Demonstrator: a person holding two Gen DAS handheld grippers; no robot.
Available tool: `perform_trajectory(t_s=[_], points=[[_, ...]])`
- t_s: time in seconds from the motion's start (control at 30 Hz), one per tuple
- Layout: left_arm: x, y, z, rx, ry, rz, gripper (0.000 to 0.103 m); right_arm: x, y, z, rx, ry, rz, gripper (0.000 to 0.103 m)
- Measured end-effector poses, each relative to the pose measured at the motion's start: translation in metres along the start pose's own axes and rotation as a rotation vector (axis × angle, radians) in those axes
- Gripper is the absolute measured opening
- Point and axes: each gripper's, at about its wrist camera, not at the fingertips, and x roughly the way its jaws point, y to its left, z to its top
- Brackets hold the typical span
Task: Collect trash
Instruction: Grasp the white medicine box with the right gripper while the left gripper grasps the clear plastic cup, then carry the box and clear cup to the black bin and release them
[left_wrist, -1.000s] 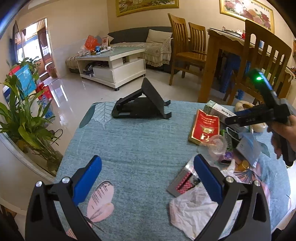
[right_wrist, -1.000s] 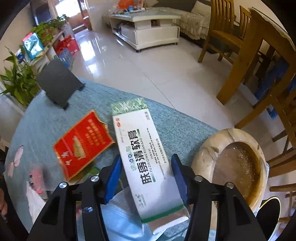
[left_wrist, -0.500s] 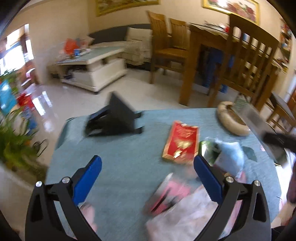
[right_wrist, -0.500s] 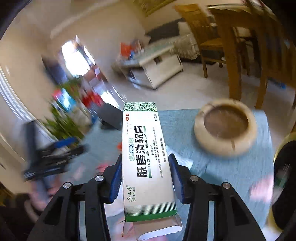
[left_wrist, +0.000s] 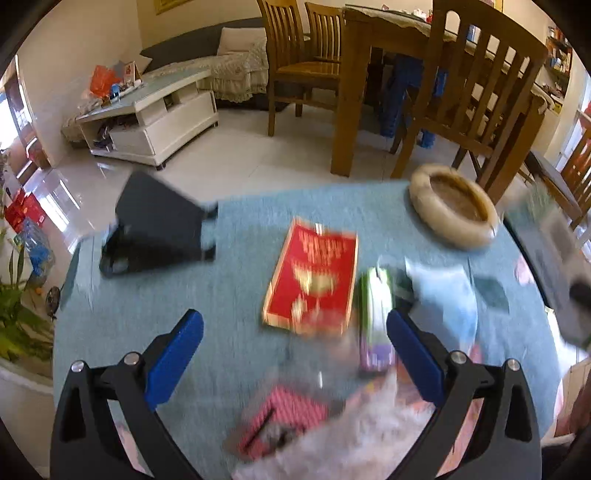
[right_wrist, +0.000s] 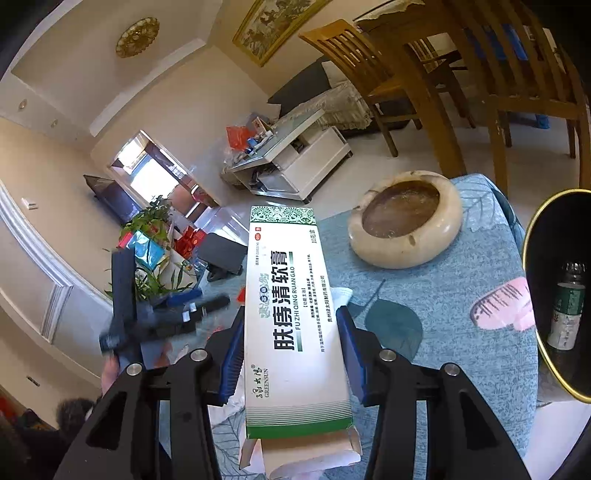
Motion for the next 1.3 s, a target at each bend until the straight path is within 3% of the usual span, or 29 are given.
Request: perform_trajectory(t_s=[0.17,0.23,0.3,0.33,0.63,0.87,1.13,1.3], points=[[0.011,-0.004,-0.015,0.031,0.016,-0.015,0.095,0.005,0.005,-0.003,-0.012,-0.001,0.012,0.047],[0.013,-0.002,-0.016,0.032,0.014,-0.024,0.078,0.004,0.005,-0.004,-0.014,-0.006,0.008,0.047],[0.016,0.007,-0.018,-0.008,0.039,-0.067,0.042,0.001,0.006,-0.005,-0.019,-0.014,-0.001,0.047],[0.017,0.012,-0.018,-0.030,0.041,-0.084,0.040,0.000,0.005,-0.005,-0.019,-0.018,-0.006,0.047],[-0.019,0.020,-0.018,-0.088,-0.071,-0.019,0.040,-0.018,-0.001,-0.003,-0.021,-0.060,-0.020,0.047],[-0.057,-0.016,-0.008,-0.040,-0.157,-0.052,0.041,-0.034,-0.009,-0.002,-0.019,-0.088,-0.053,0.047],[-0.064,-0.081,-0.001,0.041,-0.148,-0.167,0.041,-0.074,-0.070,-0.004,0.124,-0.152,-0.236,0.047],[-0.054,-0.134,0.002,0.107,-0.127,-0.219,0.041,-0.108,-0.123,-0.009,0.242,-0.208,-0.416,0.047]])
